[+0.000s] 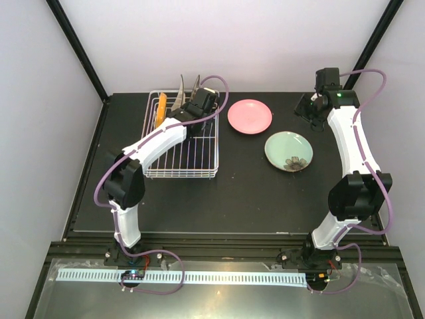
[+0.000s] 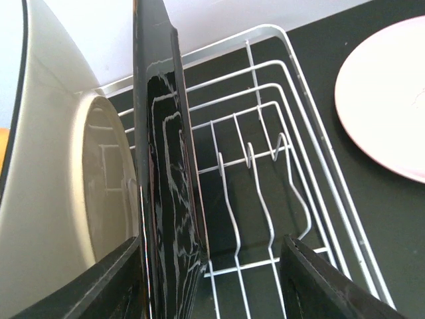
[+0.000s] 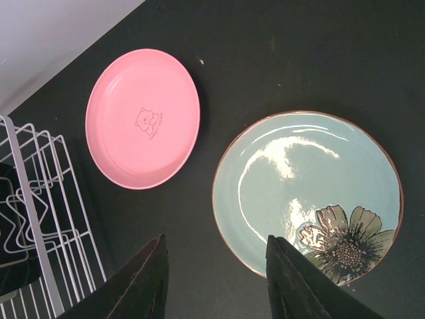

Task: Load the plates into the dish rack
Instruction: Adjust the plate in the dish rack.

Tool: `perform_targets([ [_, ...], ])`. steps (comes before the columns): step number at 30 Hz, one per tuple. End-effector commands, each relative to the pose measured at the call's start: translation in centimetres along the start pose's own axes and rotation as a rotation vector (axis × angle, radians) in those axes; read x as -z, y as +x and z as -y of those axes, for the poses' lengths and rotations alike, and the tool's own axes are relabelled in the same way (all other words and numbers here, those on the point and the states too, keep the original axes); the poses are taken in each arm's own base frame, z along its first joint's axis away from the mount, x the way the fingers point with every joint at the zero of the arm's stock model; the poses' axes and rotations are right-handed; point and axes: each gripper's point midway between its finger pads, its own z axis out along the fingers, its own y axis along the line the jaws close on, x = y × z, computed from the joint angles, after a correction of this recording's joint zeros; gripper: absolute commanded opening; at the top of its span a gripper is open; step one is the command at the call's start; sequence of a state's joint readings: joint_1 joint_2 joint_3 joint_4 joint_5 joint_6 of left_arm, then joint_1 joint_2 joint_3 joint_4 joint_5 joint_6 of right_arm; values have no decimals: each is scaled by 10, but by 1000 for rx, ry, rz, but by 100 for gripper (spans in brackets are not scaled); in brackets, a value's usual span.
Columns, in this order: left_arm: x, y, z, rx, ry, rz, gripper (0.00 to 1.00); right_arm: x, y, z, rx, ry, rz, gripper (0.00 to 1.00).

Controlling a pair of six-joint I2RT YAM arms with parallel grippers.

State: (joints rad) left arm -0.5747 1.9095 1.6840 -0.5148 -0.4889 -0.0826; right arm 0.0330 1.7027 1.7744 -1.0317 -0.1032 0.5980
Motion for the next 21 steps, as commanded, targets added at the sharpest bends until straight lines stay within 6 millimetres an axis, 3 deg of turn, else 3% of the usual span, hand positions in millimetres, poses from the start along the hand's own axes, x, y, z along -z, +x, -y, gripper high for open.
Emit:
perform_targets([
  [1, -1, -14, -3, 11, 3, 28, 54, 1, -8, 5, 12, 26, 18, 42],
  [13, -14, -7, -4, 20, 14, 2, 45, 2, -10, 5, 17, 35, 18, 42],
  [21, -25, -1, -3, 17, 13, -18, 30, 3, -12, 4, 24, 38, 17, 42],
])
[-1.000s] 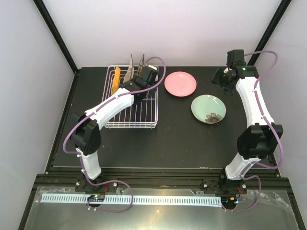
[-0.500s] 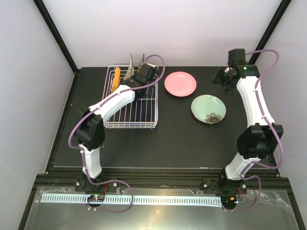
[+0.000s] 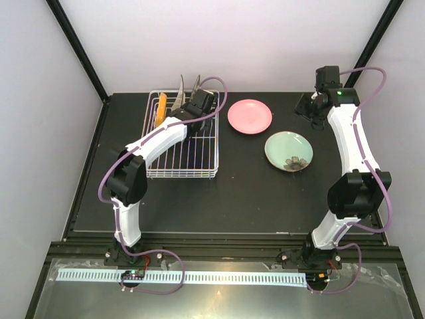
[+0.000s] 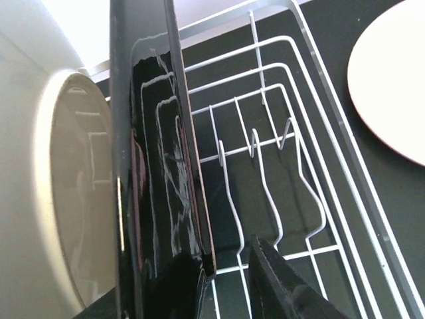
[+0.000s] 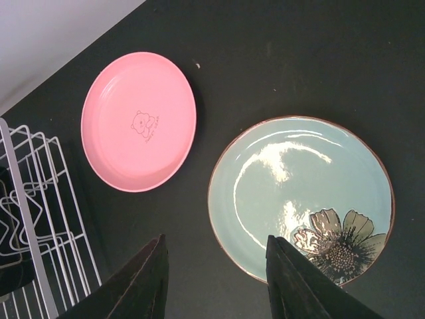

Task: Load the plates into the dish rack
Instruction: Adjust the plate in the dish rack.

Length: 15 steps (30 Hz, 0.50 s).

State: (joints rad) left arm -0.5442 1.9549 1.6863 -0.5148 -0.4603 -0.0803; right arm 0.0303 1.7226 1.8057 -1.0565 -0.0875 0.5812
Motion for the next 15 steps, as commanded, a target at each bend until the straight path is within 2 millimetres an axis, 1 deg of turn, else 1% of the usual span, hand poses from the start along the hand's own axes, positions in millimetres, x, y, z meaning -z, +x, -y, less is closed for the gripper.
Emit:
perform_targets([
  [1, -3, -17, 0, 20, 9, 30, 28, 4, -9, 1, 10, 17, 20, 42],
  [8, -7, -21, -1, 20, 14, 39, 12, 3, -9, 2, 17, 23, 15, 42],
  [11, -7, -22, -4, 22, 12, 41, 3, 3, -8, 3, 15, 24, 12, 42],
  [15, -6, -22, -6, 23, 12, 38, 2, 0, -5, 4, 12, 24, 5, 42],
])
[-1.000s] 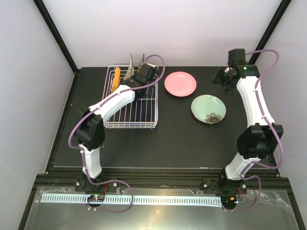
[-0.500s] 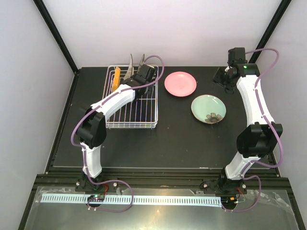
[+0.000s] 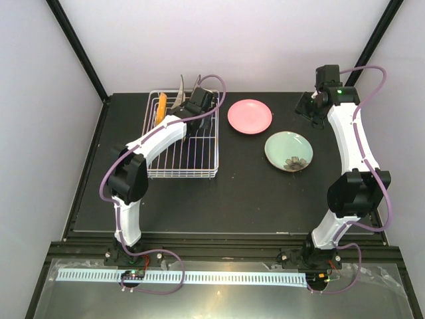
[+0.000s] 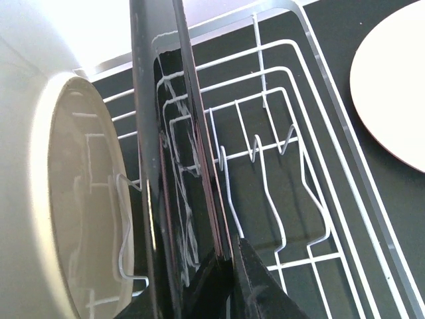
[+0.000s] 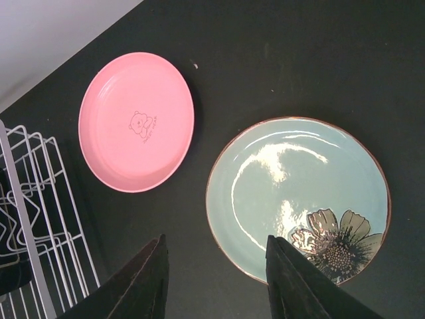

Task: Load the plates into the dish rack
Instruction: Adjust the plate in the dish rack.

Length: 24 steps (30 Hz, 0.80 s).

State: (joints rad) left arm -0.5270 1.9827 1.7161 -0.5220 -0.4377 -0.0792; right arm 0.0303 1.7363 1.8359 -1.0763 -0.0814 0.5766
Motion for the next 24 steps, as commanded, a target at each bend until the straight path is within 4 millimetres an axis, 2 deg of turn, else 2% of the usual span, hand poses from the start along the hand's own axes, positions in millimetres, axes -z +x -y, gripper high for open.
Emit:
perform_targets([
  [1, 4, -21, -5, 17, 3, 47, 2, -2, -2, 5, 6, 16, 5, 42],
  [9, 33, -35, -14, 52, 28, 83, 2, -7, 2, 6, 3, 13, -5, 42],
  [24, 107, -87, -34, 64, 72, 311, 2, -8, 6, 7, -3, 2, -3, 42],
])
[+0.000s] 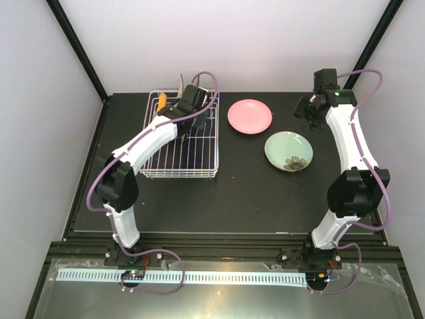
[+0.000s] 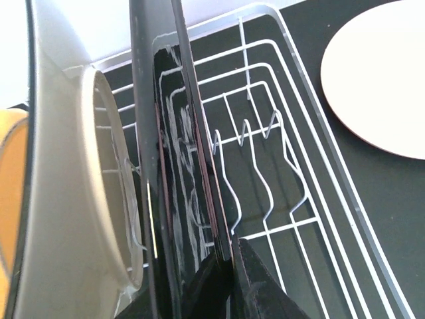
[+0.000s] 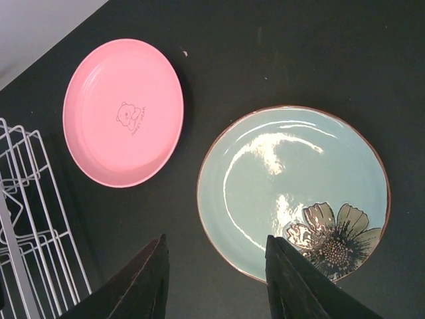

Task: Load the plates into the dish rack
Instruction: Adjust the plate in the dish rack.

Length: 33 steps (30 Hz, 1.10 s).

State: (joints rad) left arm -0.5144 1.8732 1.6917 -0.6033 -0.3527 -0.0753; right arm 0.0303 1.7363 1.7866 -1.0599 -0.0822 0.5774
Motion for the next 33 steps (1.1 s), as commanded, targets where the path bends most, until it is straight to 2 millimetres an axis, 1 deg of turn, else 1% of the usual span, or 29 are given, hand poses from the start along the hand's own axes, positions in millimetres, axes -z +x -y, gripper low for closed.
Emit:
perform_targets([
  [1, 77, -85, -19, 43, 2, 330, 2, 5, -3, 0, 1, -17, 25, 42],
  [7, 91, -91, -13, 14, 0, 362, 2, 4, -1, 2, 0, -17, 24, 42],
  [13, 103, -96, -12, 5, -20, 388, 2, 3, 1, 3, 2, -18, 23, 42],
  [23, 115, -104, -24, 4, -83, 422, 2, 5, 0, 0, 10, -28, 25, 42],
  [33, 118, -108, -31, 0, -123, 444, 2, 5, 1, 0, 17, -28, 22, 42],
])
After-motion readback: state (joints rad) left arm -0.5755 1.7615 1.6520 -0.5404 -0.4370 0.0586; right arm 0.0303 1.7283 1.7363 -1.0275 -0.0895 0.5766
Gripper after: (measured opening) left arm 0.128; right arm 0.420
